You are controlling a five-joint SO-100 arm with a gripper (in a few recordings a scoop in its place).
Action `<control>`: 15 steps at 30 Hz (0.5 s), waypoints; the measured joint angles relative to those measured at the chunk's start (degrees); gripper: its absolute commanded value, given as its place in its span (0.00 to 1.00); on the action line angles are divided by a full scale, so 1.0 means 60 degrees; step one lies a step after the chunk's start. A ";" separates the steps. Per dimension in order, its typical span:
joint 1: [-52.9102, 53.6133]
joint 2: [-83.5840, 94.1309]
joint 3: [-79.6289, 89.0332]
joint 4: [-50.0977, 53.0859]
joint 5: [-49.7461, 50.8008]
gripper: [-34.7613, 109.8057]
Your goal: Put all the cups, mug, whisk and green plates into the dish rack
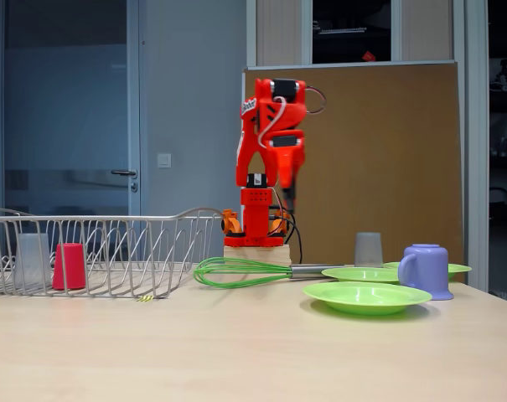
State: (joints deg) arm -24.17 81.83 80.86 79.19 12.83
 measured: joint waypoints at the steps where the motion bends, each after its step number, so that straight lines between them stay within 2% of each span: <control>1: -0.0249 -0.0132 -0.0015 -0.0190 -0.0190 0.59; 15: -0.2681 -0.1685 -0.0234 -0.1538 -0.1406 0.62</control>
State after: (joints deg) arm -40.25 71.72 79.45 69.96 4.39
